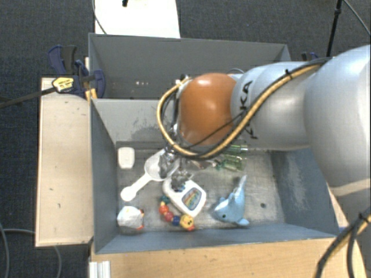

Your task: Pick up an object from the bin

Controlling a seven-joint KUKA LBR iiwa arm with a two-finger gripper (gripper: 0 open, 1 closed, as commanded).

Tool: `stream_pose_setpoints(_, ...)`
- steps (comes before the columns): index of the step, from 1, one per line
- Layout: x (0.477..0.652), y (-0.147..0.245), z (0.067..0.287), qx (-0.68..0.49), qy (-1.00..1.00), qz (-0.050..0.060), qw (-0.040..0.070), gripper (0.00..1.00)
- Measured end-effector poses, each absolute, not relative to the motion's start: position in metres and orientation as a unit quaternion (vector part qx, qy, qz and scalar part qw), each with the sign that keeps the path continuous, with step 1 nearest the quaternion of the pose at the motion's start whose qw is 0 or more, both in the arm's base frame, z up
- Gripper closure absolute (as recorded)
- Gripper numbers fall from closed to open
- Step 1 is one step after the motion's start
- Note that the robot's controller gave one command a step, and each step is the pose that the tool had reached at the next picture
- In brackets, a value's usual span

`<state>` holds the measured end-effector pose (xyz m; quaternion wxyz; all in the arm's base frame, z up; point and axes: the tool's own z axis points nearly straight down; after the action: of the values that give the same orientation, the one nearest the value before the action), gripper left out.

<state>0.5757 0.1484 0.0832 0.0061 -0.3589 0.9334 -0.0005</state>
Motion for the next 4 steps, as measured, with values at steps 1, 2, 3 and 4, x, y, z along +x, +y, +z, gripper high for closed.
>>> stream_pose_setpoints(1,0.576,0.148,0.084,-0.359,0.933,0.0,0.006,1.0)
stream_pose_setpoints(2,0.575,0.148,0.092,-0.358,0.934,0.0,0.005,1.0)
stream_pose_setpoints(3,0.573,0.148,0.11,-0.358,0.934,0.001,0.003,1.0)
stream_pose_setpoints(4,0.572,0.148,0.128,-0.358,0.934,0.0,0.001,1.0)
